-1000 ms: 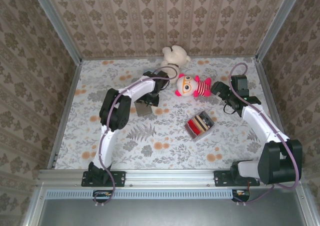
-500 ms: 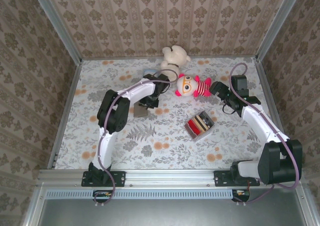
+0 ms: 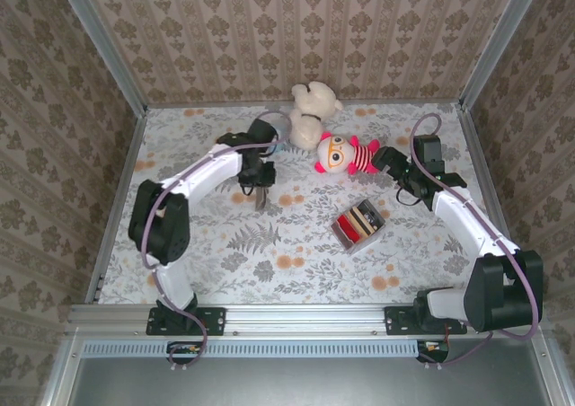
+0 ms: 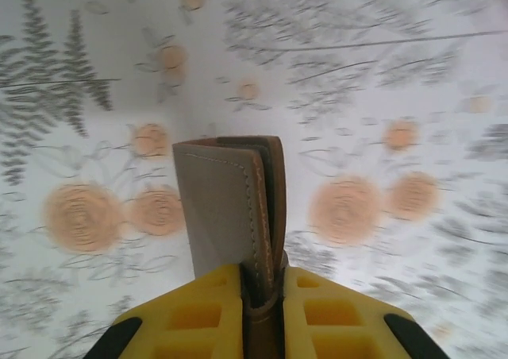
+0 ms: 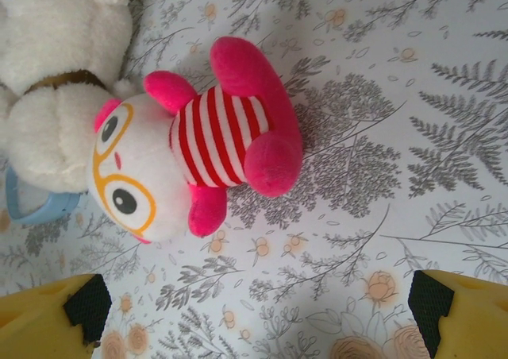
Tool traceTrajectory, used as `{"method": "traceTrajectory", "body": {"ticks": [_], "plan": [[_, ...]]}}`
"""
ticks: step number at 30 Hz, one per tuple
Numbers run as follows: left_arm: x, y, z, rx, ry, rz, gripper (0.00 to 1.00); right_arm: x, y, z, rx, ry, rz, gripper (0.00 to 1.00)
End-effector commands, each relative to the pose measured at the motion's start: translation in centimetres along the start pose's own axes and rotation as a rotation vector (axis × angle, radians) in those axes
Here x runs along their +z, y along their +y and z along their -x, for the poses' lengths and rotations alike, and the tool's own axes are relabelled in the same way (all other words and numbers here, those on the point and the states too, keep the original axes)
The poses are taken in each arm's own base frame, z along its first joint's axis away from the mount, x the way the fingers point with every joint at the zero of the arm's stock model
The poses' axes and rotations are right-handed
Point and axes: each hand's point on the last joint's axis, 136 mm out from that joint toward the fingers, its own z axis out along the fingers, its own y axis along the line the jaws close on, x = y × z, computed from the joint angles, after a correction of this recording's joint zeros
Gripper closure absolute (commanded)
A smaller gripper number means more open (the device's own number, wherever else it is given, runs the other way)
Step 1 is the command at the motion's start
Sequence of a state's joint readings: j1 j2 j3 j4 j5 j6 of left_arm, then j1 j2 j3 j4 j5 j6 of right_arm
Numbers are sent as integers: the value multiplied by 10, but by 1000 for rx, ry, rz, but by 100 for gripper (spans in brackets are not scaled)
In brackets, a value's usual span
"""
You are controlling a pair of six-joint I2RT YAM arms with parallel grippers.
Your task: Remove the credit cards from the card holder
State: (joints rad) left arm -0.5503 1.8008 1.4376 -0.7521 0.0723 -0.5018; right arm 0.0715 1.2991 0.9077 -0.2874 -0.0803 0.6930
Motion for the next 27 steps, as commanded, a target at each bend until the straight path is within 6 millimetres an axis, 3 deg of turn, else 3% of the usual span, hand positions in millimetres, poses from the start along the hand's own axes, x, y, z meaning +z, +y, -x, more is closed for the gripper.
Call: {"method": "traceTrajectory", "body": {"ticks": [1,6,11,13,16,18,23,27], "plan": [[-15,-52,4,4,5,-379,87,-2,25,2,5,-2,75,0],[-3,-60,-8,-20,63,-498,85,7,41,-11,-28,35,90,0],[18,-49,-17,-99,102,-542,78,12,62,-24,-65,66,114,0],[23,-24,-13,-145,89,-489,67,24,68,-35,-88,101,102,0],[16,-7,-10,-141,41,-440,43,35,86,-48,-138,138,106,1],[8,5,-9,-158,3,-418,33,42,101,-59,-178,170,110,2],[0,41,-17,-225,-54,-289,24,67,145,-99,-324,271,127,7],[-3,84,-34,-330,-89,-102,22,91,179,-141,-468,356,120,13]]}}
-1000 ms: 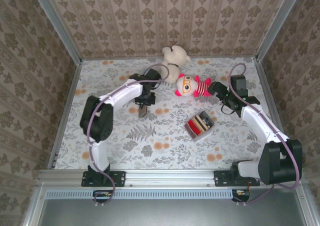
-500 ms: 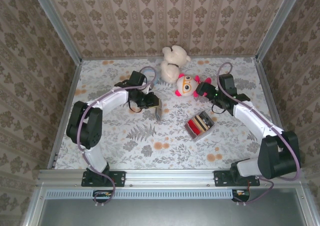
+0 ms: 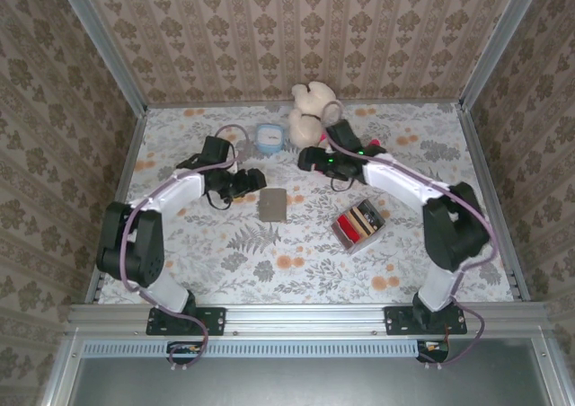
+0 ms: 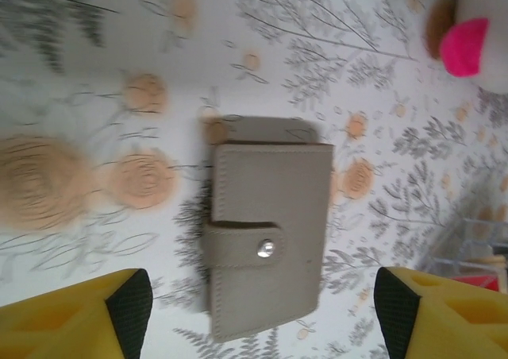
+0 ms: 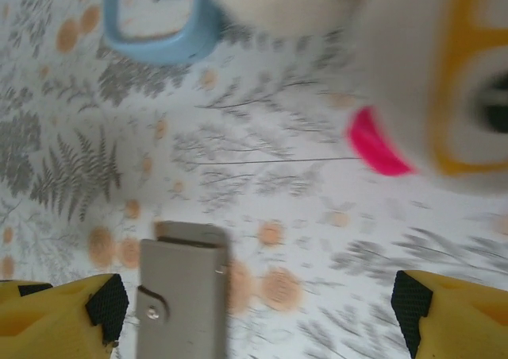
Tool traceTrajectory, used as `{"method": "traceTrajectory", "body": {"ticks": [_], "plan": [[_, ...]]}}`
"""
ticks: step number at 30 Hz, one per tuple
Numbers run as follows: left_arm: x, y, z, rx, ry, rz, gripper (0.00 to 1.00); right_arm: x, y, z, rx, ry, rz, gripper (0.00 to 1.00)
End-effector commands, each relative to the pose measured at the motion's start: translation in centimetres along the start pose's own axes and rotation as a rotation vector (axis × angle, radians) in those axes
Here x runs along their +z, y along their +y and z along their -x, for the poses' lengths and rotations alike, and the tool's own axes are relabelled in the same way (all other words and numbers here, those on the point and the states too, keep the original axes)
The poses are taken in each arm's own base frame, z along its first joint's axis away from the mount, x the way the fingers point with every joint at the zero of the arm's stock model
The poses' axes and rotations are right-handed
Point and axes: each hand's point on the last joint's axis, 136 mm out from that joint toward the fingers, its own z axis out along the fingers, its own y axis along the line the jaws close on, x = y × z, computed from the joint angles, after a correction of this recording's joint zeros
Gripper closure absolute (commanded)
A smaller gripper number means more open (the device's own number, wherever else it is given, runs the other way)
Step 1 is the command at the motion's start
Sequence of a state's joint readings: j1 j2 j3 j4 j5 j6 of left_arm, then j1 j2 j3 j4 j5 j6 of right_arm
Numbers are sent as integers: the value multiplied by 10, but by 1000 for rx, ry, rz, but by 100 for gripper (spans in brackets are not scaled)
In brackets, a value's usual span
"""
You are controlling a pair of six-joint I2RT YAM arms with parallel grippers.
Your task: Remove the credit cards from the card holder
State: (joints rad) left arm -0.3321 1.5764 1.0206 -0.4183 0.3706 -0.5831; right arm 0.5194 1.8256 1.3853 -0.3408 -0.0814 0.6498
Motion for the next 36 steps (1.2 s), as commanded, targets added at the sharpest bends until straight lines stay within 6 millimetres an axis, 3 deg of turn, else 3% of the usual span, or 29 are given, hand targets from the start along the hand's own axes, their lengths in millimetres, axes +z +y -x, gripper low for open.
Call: {"method": "traceTrajectory", "body": {"ticks": [1,7,11,15,23,30,36], "plan": [[-16,48,-4,-103,-82,203,20,30,20,-26,-126,102,-58,14],[-48,94,-13,-183,-179,368,8,82,44,-56,-287,185,-176,14],[-60,107,-20,-200,-206,385,0,98,48,-63,-362,190,-236,10],[-67,112,-23,-203,-221,389,0,109,44,-65,-394,195,-282,10],[-66,112,-27,-207,-215,372,0,109,25,-62,-467,197,-414,9],[-60,104,-30,-206,-190,319,0,88,-11,-54,-447,189,-583,13],[-53,93,-42,-220,-153,256,1,72,-17,-75,-422,244,-530,15]]}}
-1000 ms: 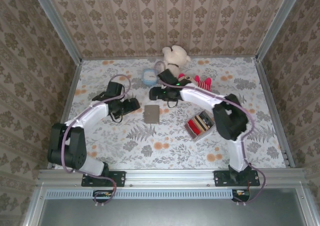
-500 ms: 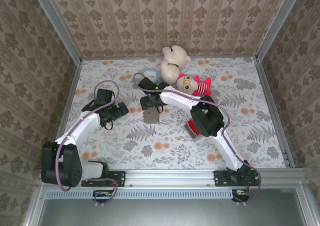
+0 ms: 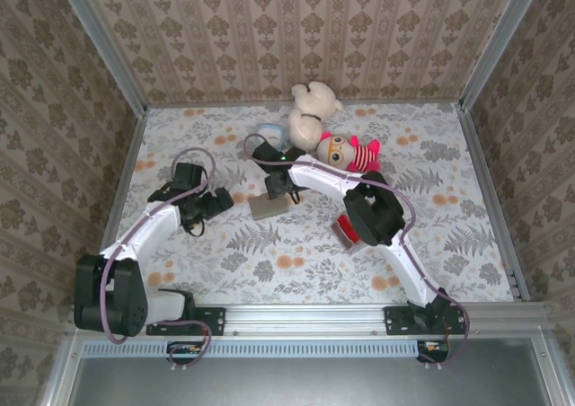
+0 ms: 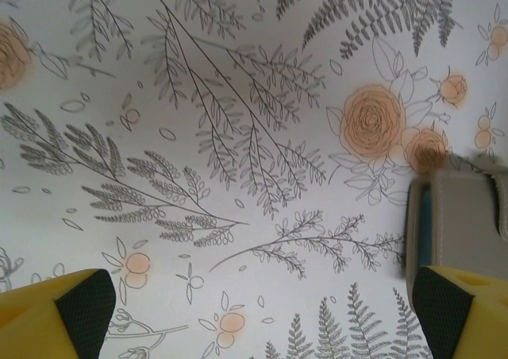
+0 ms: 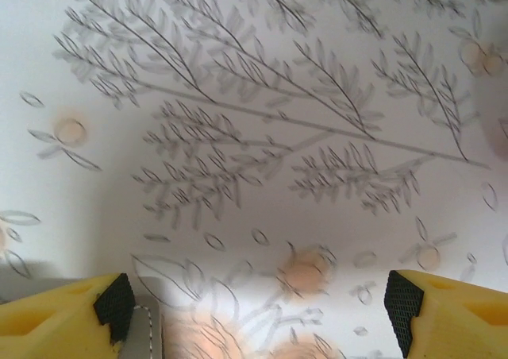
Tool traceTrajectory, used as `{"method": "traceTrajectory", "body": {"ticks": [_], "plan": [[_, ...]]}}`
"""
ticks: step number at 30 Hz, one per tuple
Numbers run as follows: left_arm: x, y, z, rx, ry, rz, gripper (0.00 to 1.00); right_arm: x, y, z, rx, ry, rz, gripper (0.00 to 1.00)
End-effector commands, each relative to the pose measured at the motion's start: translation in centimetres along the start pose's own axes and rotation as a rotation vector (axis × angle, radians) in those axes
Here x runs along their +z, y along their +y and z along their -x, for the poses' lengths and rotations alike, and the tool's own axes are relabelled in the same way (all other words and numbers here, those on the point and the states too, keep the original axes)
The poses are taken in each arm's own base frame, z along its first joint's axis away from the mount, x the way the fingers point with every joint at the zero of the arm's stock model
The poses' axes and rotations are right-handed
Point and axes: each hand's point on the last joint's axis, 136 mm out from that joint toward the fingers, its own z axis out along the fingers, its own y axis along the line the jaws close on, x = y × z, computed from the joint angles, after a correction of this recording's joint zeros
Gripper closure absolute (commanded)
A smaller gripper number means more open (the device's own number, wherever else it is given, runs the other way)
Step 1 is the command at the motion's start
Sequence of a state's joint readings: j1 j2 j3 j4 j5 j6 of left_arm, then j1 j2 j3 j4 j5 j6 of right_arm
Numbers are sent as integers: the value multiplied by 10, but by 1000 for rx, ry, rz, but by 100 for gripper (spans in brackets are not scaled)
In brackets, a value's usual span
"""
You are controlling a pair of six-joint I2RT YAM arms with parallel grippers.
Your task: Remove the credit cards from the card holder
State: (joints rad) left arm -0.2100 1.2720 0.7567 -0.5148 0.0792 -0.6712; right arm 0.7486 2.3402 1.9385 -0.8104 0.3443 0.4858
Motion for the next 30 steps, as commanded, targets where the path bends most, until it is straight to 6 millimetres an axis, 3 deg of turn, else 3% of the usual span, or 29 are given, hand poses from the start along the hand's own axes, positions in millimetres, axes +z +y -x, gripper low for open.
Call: {"method": "traceTrajectory", "body": {"ticks": [1,9,15,18,24,30], "plan": [[-3,-8,-11,-19,23,-57,1,-9,-17,-31,-18,84,-14,15],[6,-30,-31,-70,73,-162,5,-49,24,-57,-61,114,269,17],[20,-52,-44,-88,128,-251,16,-78,23,-40,-33,26,345,18],[25,-64,-43,-75,142,-299,27,-85,41,-33,-34,7,478,26],[39,-79,-42,-23,199,-334,46,-72,66,-33,5,72,583,48],[49,-86,-43,-25,240,-362,54,-53,72,-45,19,138,580,56]]}}
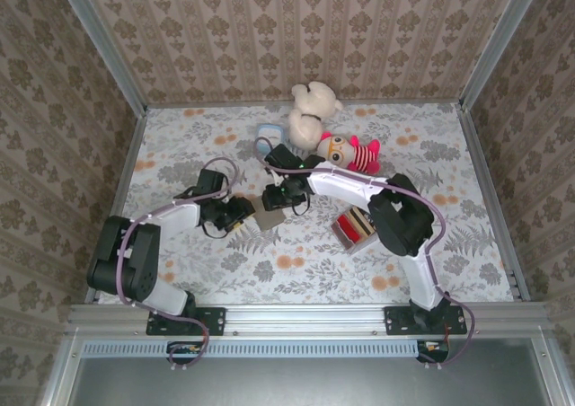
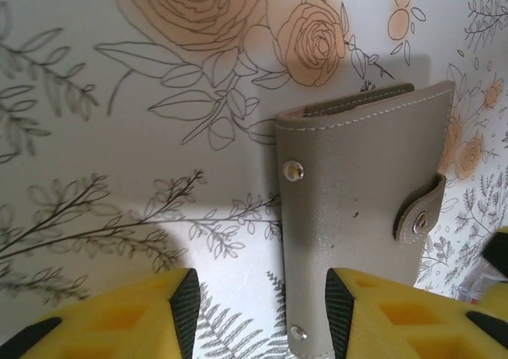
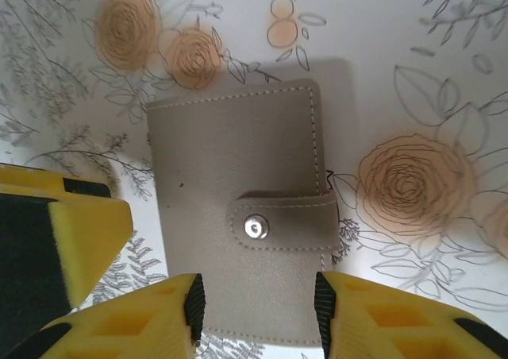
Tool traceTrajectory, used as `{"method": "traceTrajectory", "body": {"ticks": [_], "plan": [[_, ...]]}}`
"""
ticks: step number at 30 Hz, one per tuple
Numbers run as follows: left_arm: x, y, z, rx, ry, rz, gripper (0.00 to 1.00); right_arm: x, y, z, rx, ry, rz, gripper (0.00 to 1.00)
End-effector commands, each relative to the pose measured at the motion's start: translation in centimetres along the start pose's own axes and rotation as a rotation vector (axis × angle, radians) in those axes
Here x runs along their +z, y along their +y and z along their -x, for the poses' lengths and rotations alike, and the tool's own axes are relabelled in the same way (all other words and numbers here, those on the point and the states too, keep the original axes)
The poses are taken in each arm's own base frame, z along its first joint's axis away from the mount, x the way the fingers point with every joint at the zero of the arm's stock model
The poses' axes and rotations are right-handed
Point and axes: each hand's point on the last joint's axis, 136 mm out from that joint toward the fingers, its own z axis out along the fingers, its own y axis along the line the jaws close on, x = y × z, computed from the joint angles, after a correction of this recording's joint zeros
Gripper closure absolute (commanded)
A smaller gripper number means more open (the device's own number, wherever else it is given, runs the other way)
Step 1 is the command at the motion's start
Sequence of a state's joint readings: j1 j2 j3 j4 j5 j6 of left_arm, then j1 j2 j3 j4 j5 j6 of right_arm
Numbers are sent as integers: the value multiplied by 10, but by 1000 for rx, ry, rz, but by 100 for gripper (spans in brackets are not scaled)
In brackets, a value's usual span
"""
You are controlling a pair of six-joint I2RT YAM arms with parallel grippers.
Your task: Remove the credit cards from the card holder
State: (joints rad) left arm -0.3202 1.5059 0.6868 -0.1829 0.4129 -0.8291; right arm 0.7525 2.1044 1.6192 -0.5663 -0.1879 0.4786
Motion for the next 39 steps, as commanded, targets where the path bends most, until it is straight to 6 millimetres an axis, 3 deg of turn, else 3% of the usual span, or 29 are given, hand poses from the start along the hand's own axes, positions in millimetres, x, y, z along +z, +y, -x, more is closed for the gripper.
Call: {"method": "traceTrajectory", "body": {"ticks": [1,7,16,30,35,39], "plan": [[-1,-18,8,36,0,-63,54,10,3,-5,26,42,33,56],[3,-20,9,28,14,-90,60,26,-11,-26,25,116,-6,59],[8,-27,13,45,25,-181,61,26,-43,-51,-10,169,-83,60],[24,-29,9,49,105,-274,62,25,-45,-40,6,138,-47,61],[25,-28,9,53,104,-277,74,17,-39,-29,8,102,-25,61],[20,-31,9,73,86,-283,83,-11,-34,-10,4,-2,-36,61]]}}
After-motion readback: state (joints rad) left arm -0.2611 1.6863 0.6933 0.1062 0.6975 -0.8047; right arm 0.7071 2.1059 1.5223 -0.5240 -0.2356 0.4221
